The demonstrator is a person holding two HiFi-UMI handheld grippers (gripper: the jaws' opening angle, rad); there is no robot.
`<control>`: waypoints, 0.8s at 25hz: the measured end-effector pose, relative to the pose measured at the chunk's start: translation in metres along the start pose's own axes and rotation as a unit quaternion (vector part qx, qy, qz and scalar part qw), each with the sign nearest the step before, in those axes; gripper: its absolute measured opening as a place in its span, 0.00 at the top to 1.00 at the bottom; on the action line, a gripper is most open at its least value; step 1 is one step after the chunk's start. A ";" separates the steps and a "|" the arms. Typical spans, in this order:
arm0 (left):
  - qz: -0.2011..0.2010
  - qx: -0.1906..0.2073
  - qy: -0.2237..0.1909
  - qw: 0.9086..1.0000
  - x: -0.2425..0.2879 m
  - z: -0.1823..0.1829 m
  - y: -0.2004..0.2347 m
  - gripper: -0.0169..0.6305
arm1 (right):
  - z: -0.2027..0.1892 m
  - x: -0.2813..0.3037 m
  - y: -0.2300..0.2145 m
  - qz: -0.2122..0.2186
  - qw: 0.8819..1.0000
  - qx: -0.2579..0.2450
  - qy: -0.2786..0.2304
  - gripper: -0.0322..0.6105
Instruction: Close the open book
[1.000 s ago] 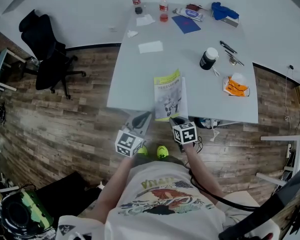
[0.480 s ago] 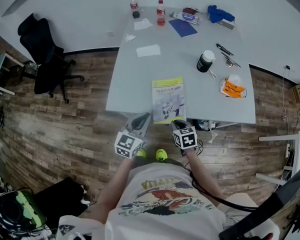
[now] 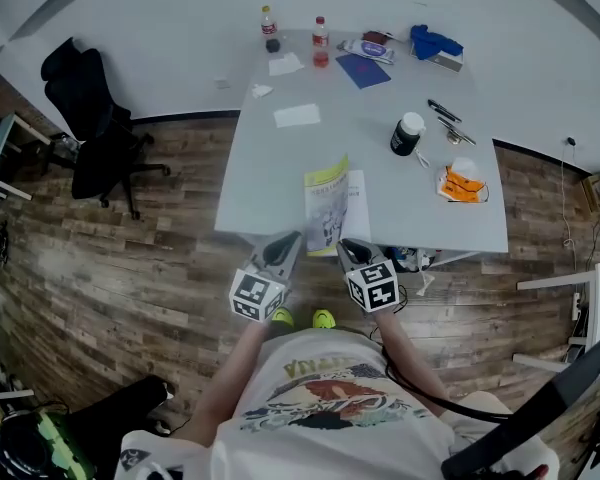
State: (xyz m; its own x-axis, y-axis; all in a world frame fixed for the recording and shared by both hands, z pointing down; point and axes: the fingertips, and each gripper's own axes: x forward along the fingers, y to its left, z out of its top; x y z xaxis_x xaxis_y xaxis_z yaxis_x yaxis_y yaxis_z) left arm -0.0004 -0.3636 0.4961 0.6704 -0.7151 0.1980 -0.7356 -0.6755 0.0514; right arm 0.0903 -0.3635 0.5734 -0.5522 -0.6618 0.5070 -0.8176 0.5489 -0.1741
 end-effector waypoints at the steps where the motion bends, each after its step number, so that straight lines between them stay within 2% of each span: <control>1: 0.001 0.000 -0.002 1.000 -0.001 0.001 0.000 0.95 | 0.007 -0.003 0.001 -0.002 1.000 -0.009 -0.011 0.88; 4: 0.001 0.003 -0.008 1.000 -0.003 0.006 -0.001 0.95 | 0.027 -0.009 0.006 -0.003 0.999 -0.030 -0.037 0.88; 9: -0.002 0.006 -0.015 1.000 -0.002 0.016 -0.002 0.95 | 0.047 -0.012 0.011 0.006 0.997 -0.037 -0.066 0.88; 15: -0.009 0.010 -0.021 1.000 -0.002 0.022 -0.008 0.95 | 0.056 -0.016 0.015 -0.001 0.994 -0.065 -0.090 0.91; 20: -0.014 0.016 -0.022 1.000 0.000 0.025 -0.011 0.95 | 0.059 -0.017 0.013 -0.004 0.993 -0.064 -0.096 0.91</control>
State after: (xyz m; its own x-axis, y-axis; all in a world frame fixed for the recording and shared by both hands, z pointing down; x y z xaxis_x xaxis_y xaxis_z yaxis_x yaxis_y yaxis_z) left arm 0.0099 -0.3607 0.4709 0.6945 -0.7030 0.1534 -0.7138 -0.6999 0.0241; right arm 0.0795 -0.3749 0.5123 -0.5764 -0.7448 0.3363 -0.8016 0.5953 -0.0556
